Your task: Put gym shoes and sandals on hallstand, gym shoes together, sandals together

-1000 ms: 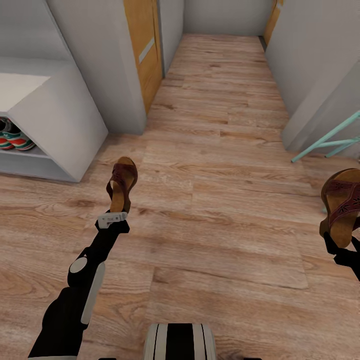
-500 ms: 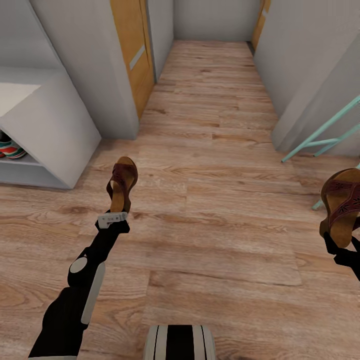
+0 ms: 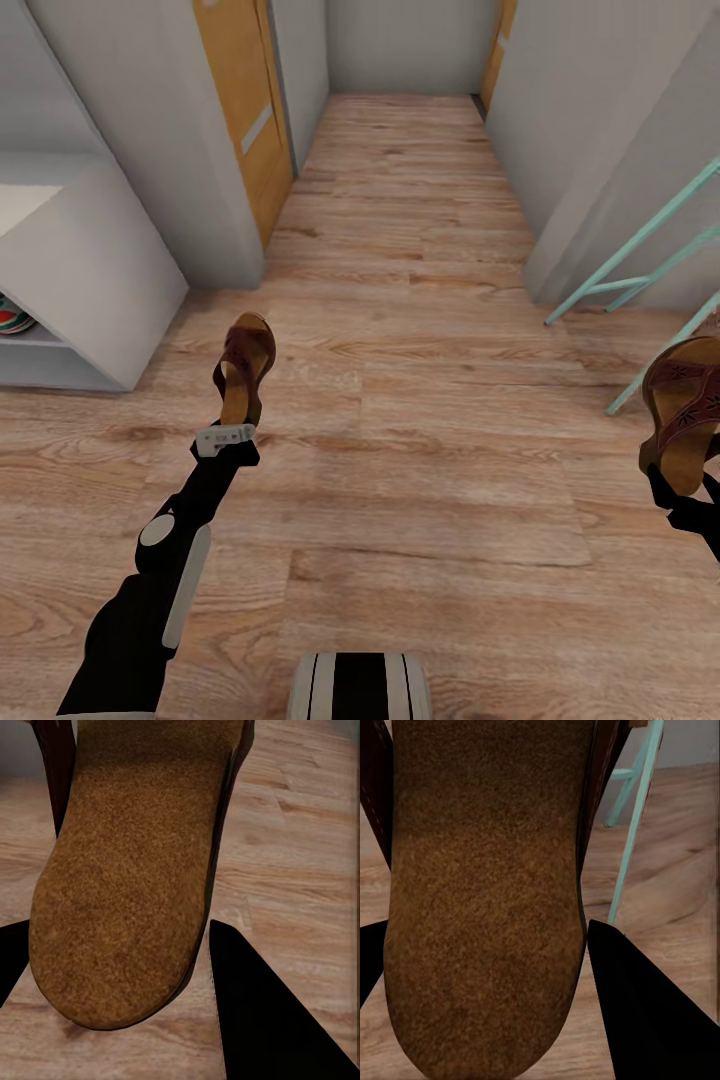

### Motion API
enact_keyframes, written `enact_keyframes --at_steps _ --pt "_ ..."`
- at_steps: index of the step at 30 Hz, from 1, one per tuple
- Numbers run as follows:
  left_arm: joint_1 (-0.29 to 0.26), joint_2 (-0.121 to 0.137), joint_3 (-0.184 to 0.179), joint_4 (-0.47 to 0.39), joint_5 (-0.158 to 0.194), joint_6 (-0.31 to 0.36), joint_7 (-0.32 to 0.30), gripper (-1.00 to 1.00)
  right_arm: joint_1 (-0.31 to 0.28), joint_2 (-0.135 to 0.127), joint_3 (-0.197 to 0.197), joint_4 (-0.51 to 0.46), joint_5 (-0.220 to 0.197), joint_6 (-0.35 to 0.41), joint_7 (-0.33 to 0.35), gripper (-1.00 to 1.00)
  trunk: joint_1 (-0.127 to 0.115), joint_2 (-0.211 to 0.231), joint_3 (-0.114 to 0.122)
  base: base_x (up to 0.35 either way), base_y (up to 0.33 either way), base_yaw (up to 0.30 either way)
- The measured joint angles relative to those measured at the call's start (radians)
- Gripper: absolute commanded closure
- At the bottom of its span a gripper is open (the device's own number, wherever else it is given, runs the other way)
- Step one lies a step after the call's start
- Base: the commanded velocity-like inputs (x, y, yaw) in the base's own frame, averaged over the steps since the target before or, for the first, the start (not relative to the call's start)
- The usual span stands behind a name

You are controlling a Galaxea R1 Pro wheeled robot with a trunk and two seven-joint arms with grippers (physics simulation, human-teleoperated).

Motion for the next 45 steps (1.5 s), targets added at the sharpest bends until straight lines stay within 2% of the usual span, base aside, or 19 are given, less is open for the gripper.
enact_keyframes --at_steps 45 --pt "0.0 0.0 0.0 0.0 0.0 0.0 0.014 1.0 0.0 0.0 0.001 -0.001 0.0 0.004 0.0 1.0 0.0 0.0 0.066 0.0 0.0 -0.103"
